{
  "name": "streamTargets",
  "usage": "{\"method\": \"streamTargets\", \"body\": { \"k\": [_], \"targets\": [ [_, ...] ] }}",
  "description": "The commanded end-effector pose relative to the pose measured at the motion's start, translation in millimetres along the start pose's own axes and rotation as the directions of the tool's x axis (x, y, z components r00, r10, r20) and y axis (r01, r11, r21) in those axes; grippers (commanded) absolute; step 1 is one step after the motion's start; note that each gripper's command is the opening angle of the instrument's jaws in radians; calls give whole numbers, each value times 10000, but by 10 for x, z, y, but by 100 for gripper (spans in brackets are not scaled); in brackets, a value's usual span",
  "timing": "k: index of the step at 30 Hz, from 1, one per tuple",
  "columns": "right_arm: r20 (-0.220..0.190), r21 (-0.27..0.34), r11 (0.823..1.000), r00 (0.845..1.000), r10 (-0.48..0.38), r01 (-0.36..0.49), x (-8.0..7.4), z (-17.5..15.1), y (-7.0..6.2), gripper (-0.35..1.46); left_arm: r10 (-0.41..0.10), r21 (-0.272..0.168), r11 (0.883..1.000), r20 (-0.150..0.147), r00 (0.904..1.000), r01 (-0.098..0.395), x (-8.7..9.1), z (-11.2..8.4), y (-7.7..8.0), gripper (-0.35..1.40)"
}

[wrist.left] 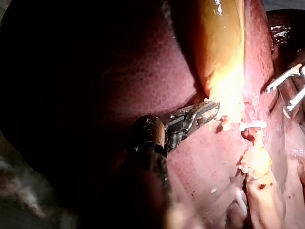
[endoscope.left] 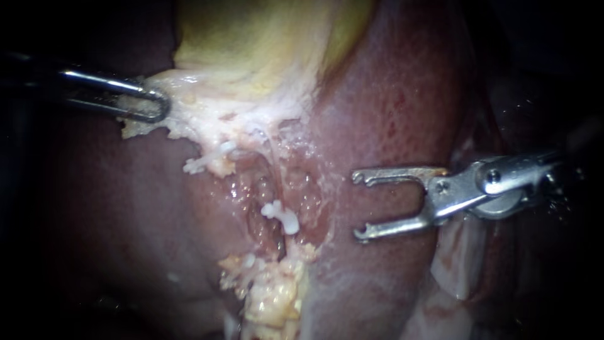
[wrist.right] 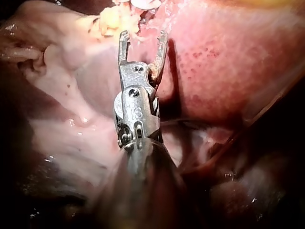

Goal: Going back first clip right tube

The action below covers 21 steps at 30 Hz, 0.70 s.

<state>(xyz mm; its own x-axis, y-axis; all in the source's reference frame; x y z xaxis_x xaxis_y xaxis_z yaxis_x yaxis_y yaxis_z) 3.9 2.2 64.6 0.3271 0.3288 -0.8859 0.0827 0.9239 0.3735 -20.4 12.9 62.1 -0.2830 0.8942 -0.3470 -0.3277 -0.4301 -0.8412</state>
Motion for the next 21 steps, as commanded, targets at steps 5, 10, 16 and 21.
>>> {"method": "streamTargets", "body": {
  "k": [5, 10, 16, 21],
  "targets": [
    [-3, 14, 10000, 10000, -40, 40, 1, -3, 0, 50, 57, 62, 10000, -14, 10000, -57, -9, 29, -7, -35],
    [-2, 16, 9999, 10000, -99, 99, 1, -2, 0, 50, 126, -53, 9999, 70, 9999, -126, -16, 61, -17, -35],
    [-2, 13, 10000, 10000, -98, 98, 1, -2, 0, 50, 155, -86, 9998, 95, 9998, -154, -17, 69, -22, -35],
    [0, 6, 10000, 10000, -98, 98, 1, 0, 0, 50, 155, -89, 9998, 96, 9998, -155, -18, 68, -22, -35]
  ]
}}
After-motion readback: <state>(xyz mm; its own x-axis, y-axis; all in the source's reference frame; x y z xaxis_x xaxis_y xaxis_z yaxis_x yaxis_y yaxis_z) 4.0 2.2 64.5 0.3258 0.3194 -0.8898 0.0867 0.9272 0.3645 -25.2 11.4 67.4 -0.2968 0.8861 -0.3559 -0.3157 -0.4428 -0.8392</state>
